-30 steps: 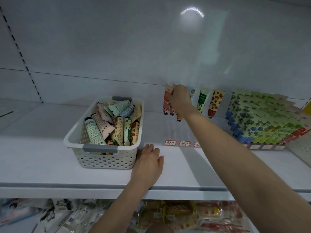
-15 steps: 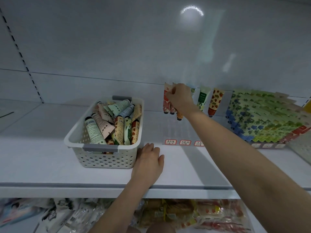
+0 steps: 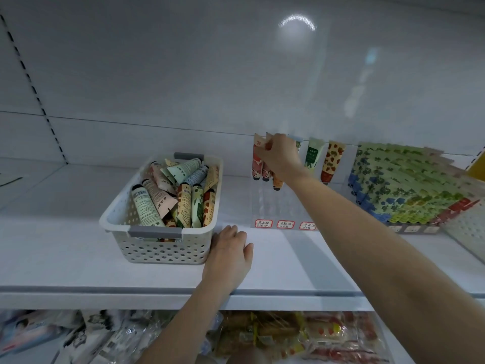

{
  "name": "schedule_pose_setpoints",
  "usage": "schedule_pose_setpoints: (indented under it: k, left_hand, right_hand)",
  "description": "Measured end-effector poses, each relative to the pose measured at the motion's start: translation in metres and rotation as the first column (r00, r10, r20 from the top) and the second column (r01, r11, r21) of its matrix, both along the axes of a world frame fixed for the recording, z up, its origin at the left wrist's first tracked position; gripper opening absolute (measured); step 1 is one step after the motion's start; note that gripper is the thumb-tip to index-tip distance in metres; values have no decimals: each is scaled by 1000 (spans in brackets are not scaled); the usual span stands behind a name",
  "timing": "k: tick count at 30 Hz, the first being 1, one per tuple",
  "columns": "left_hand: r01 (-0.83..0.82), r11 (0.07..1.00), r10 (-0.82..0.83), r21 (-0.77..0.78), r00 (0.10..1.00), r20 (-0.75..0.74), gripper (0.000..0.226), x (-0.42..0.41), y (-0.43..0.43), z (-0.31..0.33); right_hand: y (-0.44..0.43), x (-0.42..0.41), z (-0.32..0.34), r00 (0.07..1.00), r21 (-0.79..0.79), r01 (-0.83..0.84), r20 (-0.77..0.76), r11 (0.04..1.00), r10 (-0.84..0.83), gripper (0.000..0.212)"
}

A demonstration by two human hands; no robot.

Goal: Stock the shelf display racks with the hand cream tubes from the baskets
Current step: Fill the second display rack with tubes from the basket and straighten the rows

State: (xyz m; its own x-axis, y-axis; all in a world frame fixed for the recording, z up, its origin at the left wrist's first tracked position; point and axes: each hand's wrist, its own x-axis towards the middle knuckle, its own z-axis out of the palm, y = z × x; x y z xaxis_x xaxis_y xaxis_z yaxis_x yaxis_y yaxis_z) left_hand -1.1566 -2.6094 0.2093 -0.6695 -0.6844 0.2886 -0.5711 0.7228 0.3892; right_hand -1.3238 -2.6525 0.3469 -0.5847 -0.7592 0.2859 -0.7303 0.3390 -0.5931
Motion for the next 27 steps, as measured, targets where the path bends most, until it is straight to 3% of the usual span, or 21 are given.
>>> schedule_pose_setpoints:
  k: [12, 16, 19, 24, 27]
  left_hand:
    - [34, 999, -34, 2, 999, -19, 26, 2, 11, 10]
    - [107, 994, -105, -1, 973, -206, 41, 15, 32, 42]
    - [74, 995, -94, -73, 939, -331, 30, 33, 24, 79]
    - [-189, 974, 148, -122, 946, -287, 26, 56, -45, 126]
    - [-339, 937, 331, -86, 939, -98, 29, 58, -90, 136]
  right_hand:
    - [32, 10, -11, 999, -22, -46, -27, 999, 46, 29]
    - [43, 11, -7, 997, 64, -75, -11, 995, 75, 28]
    - [46, 16, 1, 996, 103, -78, 45, 992, 73, 29]
    - [38, 45, 11, 943, 54, -194, 284, 979, 172, 18]
    - [33, 74, 14, 874, 43, -309, 406, 950, 266, 18]
